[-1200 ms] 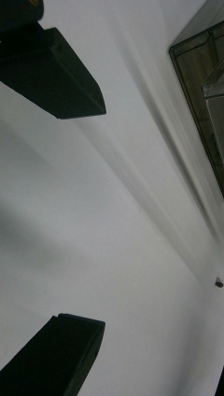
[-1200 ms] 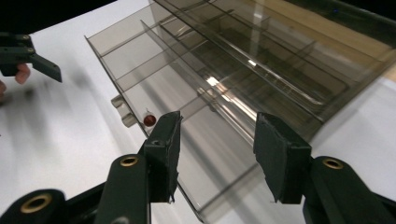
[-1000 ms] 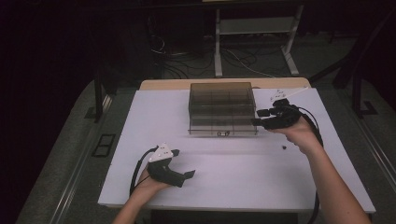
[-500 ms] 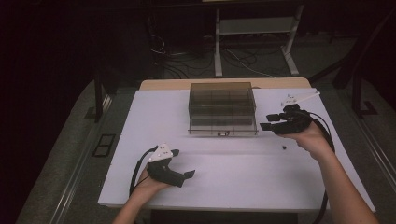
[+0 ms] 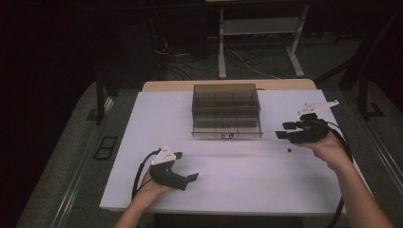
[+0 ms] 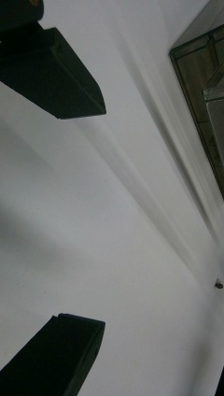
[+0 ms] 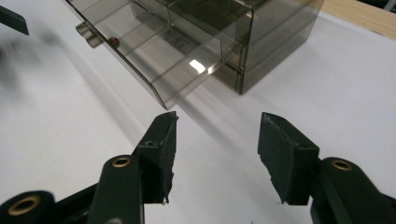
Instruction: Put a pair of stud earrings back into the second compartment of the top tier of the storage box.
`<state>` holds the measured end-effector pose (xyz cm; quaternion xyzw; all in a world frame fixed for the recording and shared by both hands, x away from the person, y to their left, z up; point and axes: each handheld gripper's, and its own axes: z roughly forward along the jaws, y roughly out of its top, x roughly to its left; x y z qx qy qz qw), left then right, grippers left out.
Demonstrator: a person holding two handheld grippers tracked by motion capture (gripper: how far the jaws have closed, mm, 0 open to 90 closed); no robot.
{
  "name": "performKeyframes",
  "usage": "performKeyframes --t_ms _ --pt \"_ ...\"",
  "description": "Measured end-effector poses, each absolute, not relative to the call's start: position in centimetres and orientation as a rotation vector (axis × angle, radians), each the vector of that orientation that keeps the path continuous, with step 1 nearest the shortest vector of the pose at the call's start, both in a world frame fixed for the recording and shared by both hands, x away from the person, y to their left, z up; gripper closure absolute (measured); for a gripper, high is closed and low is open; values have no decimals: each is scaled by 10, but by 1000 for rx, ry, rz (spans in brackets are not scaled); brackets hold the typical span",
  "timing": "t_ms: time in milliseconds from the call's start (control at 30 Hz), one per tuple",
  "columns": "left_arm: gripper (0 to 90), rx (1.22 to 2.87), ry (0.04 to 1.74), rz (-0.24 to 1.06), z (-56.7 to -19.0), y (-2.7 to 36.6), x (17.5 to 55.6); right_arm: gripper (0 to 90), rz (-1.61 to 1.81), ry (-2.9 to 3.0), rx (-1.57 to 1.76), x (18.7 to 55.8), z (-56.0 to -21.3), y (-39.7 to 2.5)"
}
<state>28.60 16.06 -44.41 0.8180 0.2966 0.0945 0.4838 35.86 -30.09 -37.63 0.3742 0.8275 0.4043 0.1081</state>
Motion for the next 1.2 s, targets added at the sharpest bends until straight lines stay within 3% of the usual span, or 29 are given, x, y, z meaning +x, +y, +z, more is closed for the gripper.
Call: performKeyframes --t_ms 467,1200 --pt "0 2000 713 237 -444 161 286 480 1168 2422 1134 353 -394 -317" --pt "0 1996 721 232 -444 161 286 646 1037 2431 1237 349 -422 -333"
